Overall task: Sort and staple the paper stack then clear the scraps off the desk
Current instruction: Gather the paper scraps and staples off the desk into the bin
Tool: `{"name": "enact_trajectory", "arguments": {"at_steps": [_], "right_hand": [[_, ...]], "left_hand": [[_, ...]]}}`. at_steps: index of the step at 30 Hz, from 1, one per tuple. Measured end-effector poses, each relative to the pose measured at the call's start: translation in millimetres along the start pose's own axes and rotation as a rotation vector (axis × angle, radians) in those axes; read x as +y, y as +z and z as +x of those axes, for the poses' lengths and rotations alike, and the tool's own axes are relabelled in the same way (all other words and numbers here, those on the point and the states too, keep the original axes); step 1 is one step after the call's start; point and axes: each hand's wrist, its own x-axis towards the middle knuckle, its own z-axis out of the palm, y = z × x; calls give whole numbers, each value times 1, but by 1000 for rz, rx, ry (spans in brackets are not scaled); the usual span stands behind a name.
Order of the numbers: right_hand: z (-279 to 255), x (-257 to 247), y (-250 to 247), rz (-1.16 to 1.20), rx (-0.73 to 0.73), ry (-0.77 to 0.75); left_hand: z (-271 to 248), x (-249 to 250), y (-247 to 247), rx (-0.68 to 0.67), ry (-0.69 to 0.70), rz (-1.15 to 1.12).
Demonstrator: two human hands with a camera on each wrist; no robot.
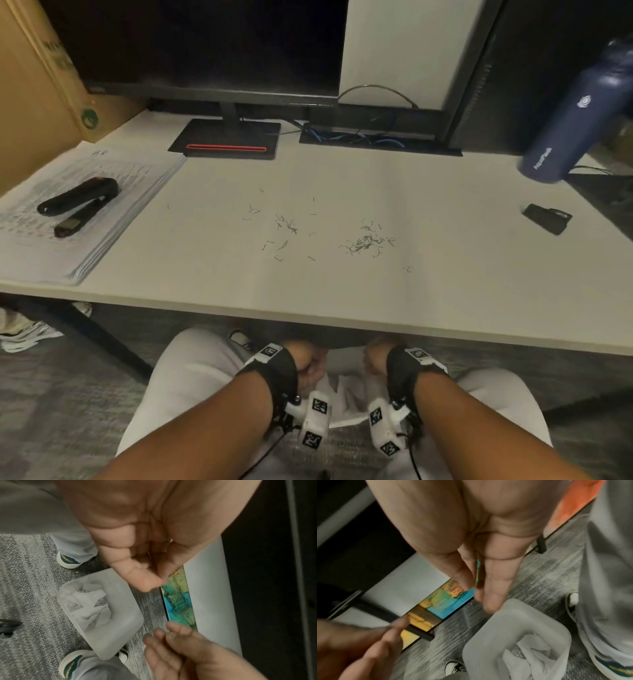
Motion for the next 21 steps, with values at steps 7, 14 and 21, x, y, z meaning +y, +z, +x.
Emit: {"name": "enact_trajectory", "arguments": {"at_steps": [7, 14, 21], "right_hand": [[-101, -40, -15, -321, -151, -300], [-211, -49, -93, -191, -301, -569], [-200, -23, -194, 42, 102, -517]], "left_hand": [[-98, 17, 25, -112, 134, 754], [-263, 63, -3, -321, 558, 1380], [-262, 200, -112, 501, 826, 1089]]}}
